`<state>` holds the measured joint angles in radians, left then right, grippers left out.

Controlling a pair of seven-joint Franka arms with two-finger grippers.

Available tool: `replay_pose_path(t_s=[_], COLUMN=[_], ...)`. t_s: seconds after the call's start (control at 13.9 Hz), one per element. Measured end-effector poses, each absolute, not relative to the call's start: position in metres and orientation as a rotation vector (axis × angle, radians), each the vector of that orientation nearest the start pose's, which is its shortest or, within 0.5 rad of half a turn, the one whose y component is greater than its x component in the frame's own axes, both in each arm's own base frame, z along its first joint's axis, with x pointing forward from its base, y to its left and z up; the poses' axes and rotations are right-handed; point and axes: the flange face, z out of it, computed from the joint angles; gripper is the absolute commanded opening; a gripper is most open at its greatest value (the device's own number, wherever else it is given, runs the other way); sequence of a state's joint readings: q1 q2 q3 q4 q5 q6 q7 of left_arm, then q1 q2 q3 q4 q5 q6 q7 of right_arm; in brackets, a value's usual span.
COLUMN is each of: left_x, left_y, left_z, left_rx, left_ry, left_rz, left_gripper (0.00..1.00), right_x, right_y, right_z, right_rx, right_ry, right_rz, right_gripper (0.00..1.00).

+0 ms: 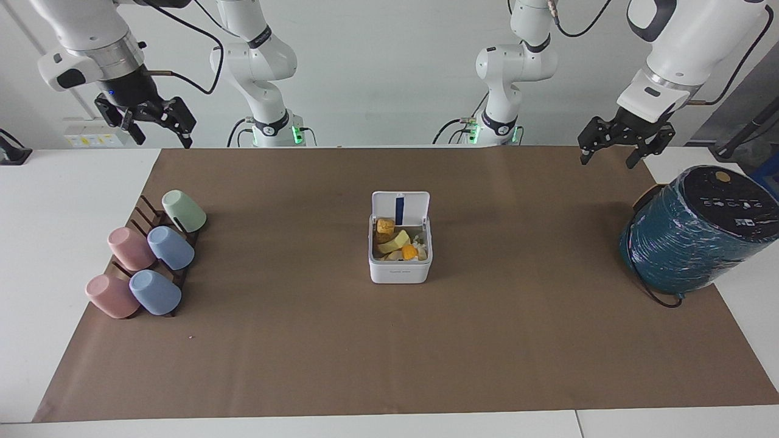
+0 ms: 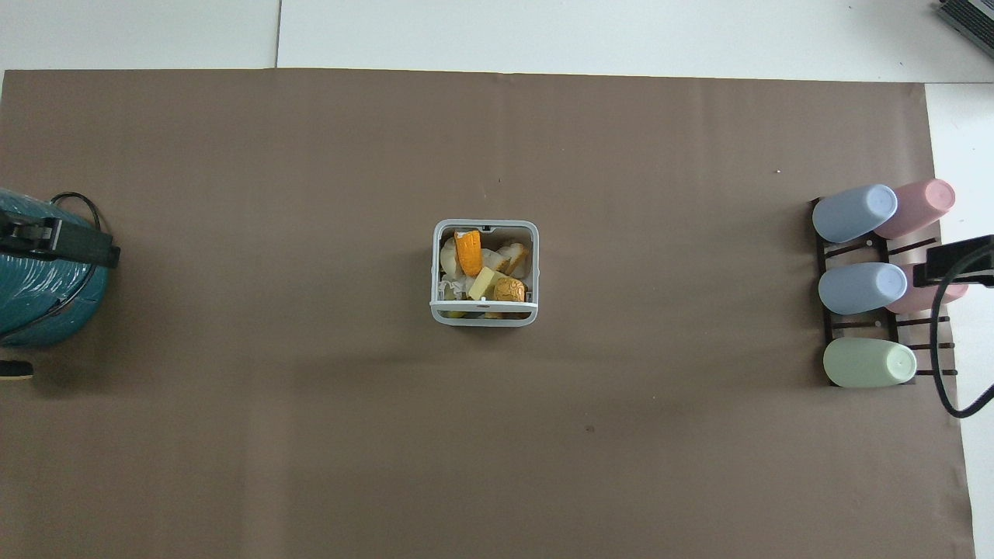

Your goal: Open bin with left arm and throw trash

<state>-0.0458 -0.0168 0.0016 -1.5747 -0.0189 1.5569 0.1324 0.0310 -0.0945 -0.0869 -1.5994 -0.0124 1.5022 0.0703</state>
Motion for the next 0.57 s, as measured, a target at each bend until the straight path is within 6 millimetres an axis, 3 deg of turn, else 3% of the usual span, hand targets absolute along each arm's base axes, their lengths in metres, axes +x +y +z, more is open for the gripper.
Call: replay_pose_path(t_s=[0.22,0.57], left_x=[0.5469,0.5469], left_y=[-0.0339,-0.0336], left_z=[0.6306,0.6298], left_rx=[-3.146,-3.146], left_ry=[0.301,0.3], left_rz=[0.001,0.004], left_gripper=[1.0,1.0], right_x=[0.5174,0.5172], right_y=[-0.0208,-0.0251], right_z=[0.6559,0.6559], right_rx=[-3.144,-3.142], right_ry=[0.165,0.177], right_rz=[0.003,0.002], right_gripper=[1.0,1.0])
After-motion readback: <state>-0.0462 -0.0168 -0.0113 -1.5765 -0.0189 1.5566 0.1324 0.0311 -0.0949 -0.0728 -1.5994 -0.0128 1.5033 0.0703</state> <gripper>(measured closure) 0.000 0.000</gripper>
